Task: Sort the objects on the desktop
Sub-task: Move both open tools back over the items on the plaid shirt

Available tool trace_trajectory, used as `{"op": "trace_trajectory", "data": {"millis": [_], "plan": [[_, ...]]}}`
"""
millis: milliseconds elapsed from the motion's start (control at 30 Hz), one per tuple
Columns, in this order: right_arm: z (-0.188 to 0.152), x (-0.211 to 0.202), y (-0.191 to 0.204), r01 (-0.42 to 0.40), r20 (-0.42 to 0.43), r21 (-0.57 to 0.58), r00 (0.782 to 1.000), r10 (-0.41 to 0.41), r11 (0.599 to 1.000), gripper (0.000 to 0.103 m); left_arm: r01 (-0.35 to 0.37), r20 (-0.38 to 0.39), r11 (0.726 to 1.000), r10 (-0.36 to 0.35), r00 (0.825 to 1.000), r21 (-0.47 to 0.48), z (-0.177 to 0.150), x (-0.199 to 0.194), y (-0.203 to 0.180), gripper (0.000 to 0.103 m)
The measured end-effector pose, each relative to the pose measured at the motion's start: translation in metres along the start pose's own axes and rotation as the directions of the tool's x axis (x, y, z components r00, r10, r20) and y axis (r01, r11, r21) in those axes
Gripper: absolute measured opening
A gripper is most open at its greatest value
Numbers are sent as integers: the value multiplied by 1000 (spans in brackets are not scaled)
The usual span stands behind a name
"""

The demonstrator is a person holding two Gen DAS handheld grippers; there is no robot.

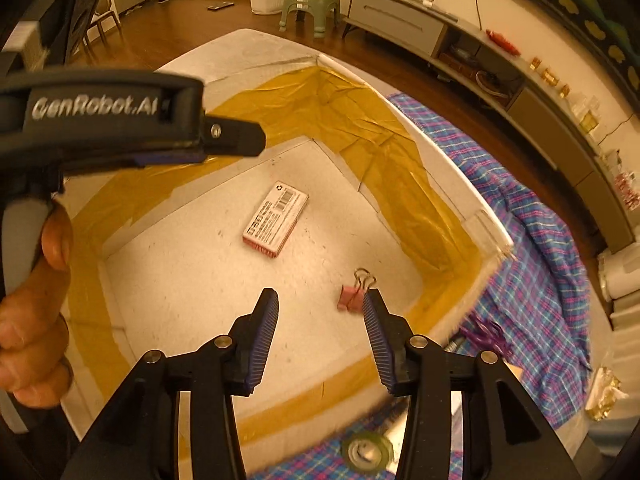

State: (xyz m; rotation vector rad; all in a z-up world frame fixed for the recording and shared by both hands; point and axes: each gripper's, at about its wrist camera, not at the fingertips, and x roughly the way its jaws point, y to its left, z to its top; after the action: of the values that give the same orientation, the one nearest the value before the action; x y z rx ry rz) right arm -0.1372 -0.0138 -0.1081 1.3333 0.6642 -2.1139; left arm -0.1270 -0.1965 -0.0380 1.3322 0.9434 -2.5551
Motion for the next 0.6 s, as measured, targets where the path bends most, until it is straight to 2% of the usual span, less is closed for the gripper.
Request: {"op": "trace_trajectory", "data": {"millis": [133, 267, 433, 600], "plan": [[-17, -24, 9, 34, 62, -25, 998, -33, 999, 49, -47, 77, 994, 39, 996, 102, -17, -23, -12, 54], [-32, -46, 14, 2, 142, -6, 990, -1, 1000, 49, -37, 138, 979, 9, 990, 200, -39, -47, -24, 54], [-51, -76, 19, -41, 255, 22, 966, 34, 999, 49, -106, 240, 951, 35, 970, 290, -66, -76, -35, 54], [-71, -94, 24, -44, 307, 27, 951, 34, 999, 50, -127, 323, 924, 3, 946, 361, -91, -108, -47, 54]]}}
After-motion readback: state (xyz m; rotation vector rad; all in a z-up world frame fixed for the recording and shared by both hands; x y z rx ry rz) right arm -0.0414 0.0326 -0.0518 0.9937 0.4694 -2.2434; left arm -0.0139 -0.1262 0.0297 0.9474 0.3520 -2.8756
